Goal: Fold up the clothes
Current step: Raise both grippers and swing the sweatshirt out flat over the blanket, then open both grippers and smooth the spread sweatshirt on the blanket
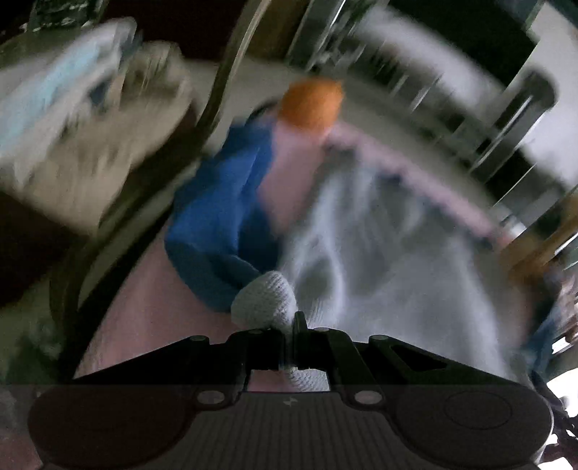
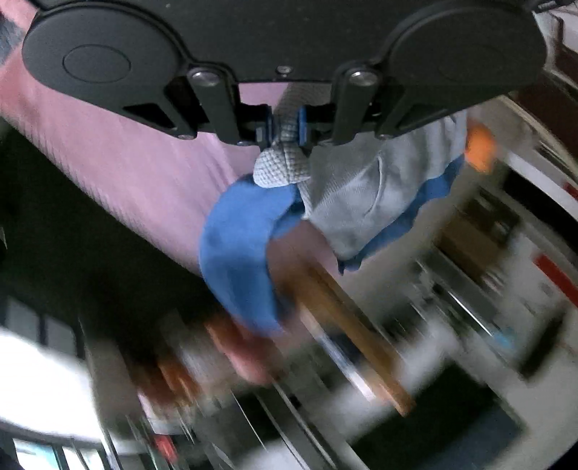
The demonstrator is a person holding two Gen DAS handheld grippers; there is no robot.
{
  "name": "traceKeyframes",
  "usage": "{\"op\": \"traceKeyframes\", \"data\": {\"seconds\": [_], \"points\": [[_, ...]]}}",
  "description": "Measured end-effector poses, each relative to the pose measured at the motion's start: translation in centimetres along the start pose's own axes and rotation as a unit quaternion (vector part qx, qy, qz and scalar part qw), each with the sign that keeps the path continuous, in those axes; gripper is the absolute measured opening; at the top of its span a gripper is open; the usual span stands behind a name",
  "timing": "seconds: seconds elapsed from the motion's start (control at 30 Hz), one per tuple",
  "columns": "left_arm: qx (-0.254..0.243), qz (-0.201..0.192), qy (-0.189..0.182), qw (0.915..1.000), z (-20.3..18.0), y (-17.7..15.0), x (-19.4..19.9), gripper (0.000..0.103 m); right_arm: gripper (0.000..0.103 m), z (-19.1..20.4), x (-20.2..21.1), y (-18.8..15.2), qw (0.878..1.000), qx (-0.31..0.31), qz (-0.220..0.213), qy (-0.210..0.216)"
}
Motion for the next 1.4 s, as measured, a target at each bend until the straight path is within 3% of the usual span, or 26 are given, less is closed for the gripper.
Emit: {"op": "traceKeyframes", "data": {"seconds": [0.03,0.07,0.2,0.33,0.43,0.5,0.57,0.63,0.7,0.73,0.9,1.03,1.1,1.23,1.33,1.37,1.4], "points": [[0.005,0.003,0.002,1.0000,0.2,-0.1,-0.1,0.003,0.012,-1.2,-1.2,-0.7,0.999,-0.026,0.034,-0.033],[0.002,-0.008,-0.001,1.0000,0.2,0.0,0.3,0.003,0.012,-1.6,-1.7,-0.6,0.997,-0.044,0.055,-0.029],[-0.009,-0.033,-0.008,0.9994,-0.7,-0.4,1.5,0.004,0.012,0.0,0.3,-1.1,1.000,0.020,0.014,-0.005],[-0.016,-0.002,0.002,0.9999,-1.0,-1.4,0.1,0.008,0.013,-0.1,-0.2,-1.5,1.000,0.011,0.026,-0.003],[-0.020,0.024,0.005,0.9995,-1.1,-1.6,-0.6,0.018,0.015,-0.1,-0.6,-0.4,0.999,0.007,0.036,-0.007],[-0.019,0.033,-0.001,0.9993,-1.2,-2.1,-0.3,0.038,0.020,-0.4,-1.4,0.7,0.999,-0.003,0.050,-0.002],[-0.022,0.039,-0.013,0.9989,-1.3,-2.9,0.2,0.042,0.034,-0.8,-1.7,1.0,0.997,-0.013,0.069,0.009],[-0.022,0.050,-0.028,0.9981,-1.5,-4.2,0.7,0.050,0.055,-1.2,-1.4,0.7,0.995,-0.019,0.090,0.027],[-0.022,0.064,-0.037,0.9970,-1.8,-6.0,1.4,0.052,0.067,-1.6,-0.9,-0.2,0.993,-0.018,0.112,0.038],[-0.026,0.070,-0.039,0.9964,-2.0,-7.0,1.7,0.051,0.069,-1.9,-0.6,-1.0,0.992,-0.014,0.123,0.040],[-0.115,0.049,-0.070,0.9897,-5.5,-9.9,3.9,0.041,0.066,-1.7,1.1,-6.5,0.981,0.048,0.175,0.064],[-0.228,0.028,-0.088,0.9692,-9.9,-10.1,3.4,0.040,0.045,2.3,2.0,-10.8,0.963,0.189,0.164,0.097],[-0.267,0.032,-0.088,0.9592,-11.6,-10.0,2.4,0.040,0.041,4.6,1.7,-12.5,0.951,0.248,0.149,0.106],[-0.264,0.034,-0.038,0.9631,-12.0,-8.2,-0.4,0.036,0.035,7.6,-0.3,-14.9,0.936,0.298,0.153,0.108],[-0.257,0.026,-0.028,0.9657,-11.5,-6.6,-0.8,0.034,0.034,9.1,-1.5,-16.5,0.923,0.348,0.136,0.094],[-0.257,0.022,-0.025,0.9659,-11.4,-6.1,-0.9,0.033,0.031,9.6,-2.0,-16.8,0.918,0.365,0.129,0.086],[-0.263,0.013,-0.019,0.9645,-11.5,-5.4,-0.9,0.032,0.021,10.0,-2.4,-16.9,0.916,0.378,0.114,0.072]]}}
Point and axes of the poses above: each gripper's, at about its wrist camera, not at the fingertips, and x roughly against the way its jaws point, z to its left, y to its top, the point moved 1 cm from there along -x, roughly the way its jaws point, and after that the axes turned 12 degrees about -x, right-handed, at the moved point
